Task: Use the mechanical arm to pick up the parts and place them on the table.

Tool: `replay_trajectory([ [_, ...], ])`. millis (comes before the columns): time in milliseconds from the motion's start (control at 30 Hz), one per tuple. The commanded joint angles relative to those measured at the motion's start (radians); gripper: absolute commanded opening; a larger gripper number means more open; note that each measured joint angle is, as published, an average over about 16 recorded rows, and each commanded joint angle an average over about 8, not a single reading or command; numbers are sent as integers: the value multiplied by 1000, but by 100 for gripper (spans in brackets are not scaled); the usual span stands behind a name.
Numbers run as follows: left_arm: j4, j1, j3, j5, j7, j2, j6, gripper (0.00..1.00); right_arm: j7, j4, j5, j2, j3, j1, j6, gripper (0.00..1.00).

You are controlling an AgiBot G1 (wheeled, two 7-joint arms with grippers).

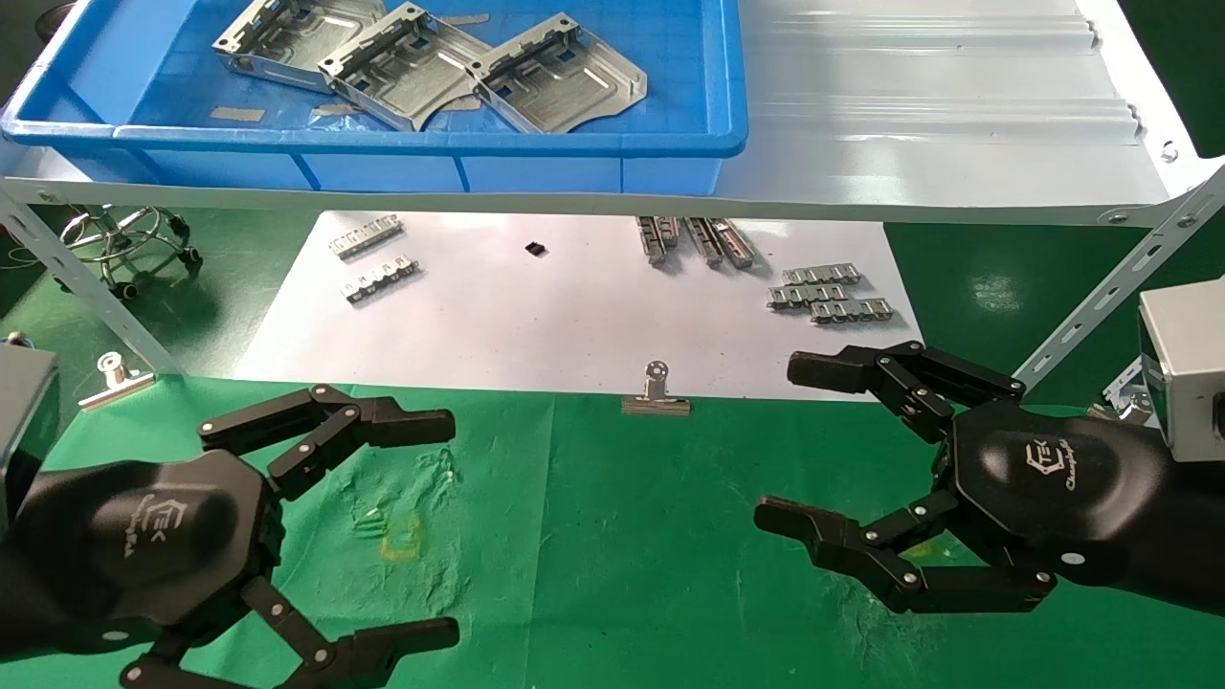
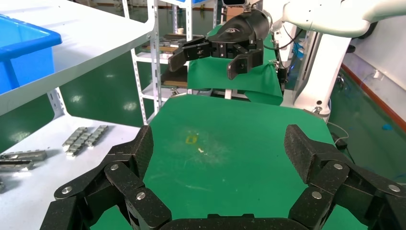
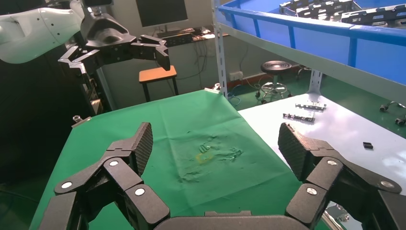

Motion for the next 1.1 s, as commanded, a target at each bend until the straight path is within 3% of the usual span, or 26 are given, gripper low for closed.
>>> replay_trajectory([
  [33, -1, 1, 0, 0, 0, -1, 1, 100, 0, 0, 0, 0, 0, 0, 0, 0],
  [567, 80, -87, 3, 40, -4, 114, -157, 100, 0, 0, 0, 0, 0, 0, 0, 0],
  [1100, 265, -336, 50, 175, -125, 209, -393, 100, 0, 0, 0, 0, 0, 0, 0, 0],
])
